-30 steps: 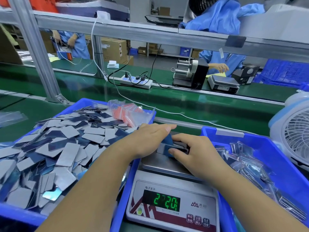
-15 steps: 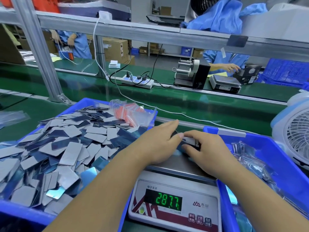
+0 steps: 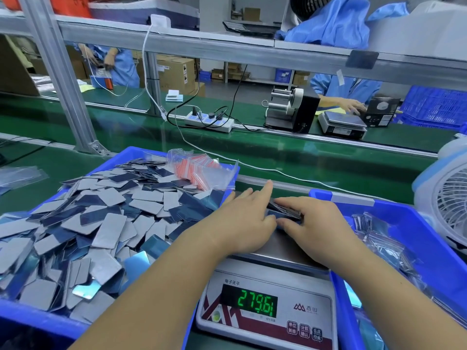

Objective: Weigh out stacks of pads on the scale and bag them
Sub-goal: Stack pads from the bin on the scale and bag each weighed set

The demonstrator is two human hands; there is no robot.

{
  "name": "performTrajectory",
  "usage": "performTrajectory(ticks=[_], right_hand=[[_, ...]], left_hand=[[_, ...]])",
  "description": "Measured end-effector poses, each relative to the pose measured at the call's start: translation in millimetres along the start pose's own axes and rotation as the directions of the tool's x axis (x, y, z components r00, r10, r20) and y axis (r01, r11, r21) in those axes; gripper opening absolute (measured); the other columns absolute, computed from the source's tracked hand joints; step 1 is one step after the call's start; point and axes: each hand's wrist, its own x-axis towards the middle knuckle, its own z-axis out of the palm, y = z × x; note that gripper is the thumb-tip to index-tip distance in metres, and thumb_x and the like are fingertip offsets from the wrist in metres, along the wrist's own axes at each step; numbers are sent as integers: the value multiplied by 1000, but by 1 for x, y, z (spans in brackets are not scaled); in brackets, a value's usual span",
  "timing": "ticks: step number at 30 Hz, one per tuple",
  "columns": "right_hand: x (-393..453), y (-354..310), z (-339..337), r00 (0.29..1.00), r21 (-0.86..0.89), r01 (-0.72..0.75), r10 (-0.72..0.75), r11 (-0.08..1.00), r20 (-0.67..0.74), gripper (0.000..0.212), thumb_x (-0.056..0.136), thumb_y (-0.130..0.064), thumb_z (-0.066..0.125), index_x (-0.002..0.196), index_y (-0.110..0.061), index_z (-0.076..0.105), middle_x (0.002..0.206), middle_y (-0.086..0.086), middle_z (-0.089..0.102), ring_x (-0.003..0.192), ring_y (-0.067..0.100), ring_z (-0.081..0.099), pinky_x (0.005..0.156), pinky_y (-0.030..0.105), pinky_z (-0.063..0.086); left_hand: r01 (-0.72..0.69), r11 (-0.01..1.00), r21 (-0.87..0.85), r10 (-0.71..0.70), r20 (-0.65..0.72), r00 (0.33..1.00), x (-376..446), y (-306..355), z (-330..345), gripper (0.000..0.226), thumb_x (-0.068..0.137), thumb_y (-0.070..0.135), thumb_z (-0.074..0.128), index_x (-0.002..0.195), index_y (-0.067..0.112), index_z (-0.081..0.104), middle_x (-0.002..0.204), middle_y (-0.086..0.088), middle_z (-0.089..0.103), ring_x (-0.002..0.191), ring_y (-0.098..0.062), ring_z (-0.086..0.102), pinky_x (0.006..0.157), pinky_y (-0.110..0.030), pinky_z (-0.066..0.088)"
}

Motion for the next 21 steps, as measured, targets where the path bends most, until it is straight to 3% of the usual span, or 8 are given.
performTrajectory(ticks=[2, 4, 7, 9, 12, 15, 21], right_hand=[[-1, -1, -2, 999, 48, 11, -9, 999, -34, 38, 82, -23, 73, 117, -35, 70, 89, -48, 59, 91, -22, 54, 77, -3, 32], [-3, -2, -2, 998, 94, 21, -16, 995, -59, 34, 79, -19, 73, 107, -38, 72, 77, -54, 52, 81, -27, 50, 72, -6, 31], [-2, -2, -4, 990, 88, 31, -18, 996, -142, 32, 77, -18, 76, 105, -35, 73, 86, -33, 67, 80, -15, 50, 75, -5, 30], [0, 1, -7, 983, 98, -3, 21, 995, -181, 31, 77, -17, 79, 106, -29, 74, 84, -28, 65, 78, -14, 49, 74, -5, 31], [1, 0, -7, 997, 84, -59, 63, 995, -54, 33, 80, -21, 77, 111, -31, 71, 77, -37, 54, 77, -26, 48, 70, -4, 32], [-1, -1, -7, 997, 62, -67, 64, 996, 39, 38, 80, -23, 75, 115, -35, 68, 77, -42, 49, 79, -33, 43, 70, -6, 31], [2, -1, -8, 993, 25, -114, 113, 993, 44, 38, 78, -13, 66, 112, -30, 69, 80, -23, 51, 71, -14, 45, 67, -2, 32]], left_hand=[[-20, 1000, 18, 19, 15, 1000, -1, 7, 5, 74, 99, 32, 35, 159, 19, -6, 166, -9, 13, 154, -17, 3, 125, -42, 0], [-31, 999, 45, 30, 16, 999, 0, 13, 9, 77, 95, 28, 37, 159, 17, -5, 166, -10, 14, 153, -18, 5, 125, -43, 1], [-60, 996, -59, 59, -13, 998, -1, 14, 5, 80, 92, 22, 40, 160, 20, -1, 166, -4, 17, 151, -15, 7, 124, -36, -1], [-66, 991, -118, 64, -26, 998, -1, 11, 2, 79, 92, 22, 40, 160, 25, 0, 167, 1, 11, 148, -11, 3, 119, -30, -6], [-25, 1000, 10, 25, 26, 999, 3, 6, 5, 76, 94, 28, 37, 160, 26, -1, 168, 0, -1, 153, -17, -10, 124, -41, -8], [-4, 996, 90, -2, 73, 997, 3, 4, 9, 75, 94, 30, 35, 159, 24, -3, 168, 1, 5, 153, -20, -13, 123, -46, -8], [-63, 985, 160, 52, 67, 996, -2, 15, 13, 84, 93, 29, 36, 156, 22, -19, 166, -7, 14, 154, -22, -10, 123, -50, -6]])
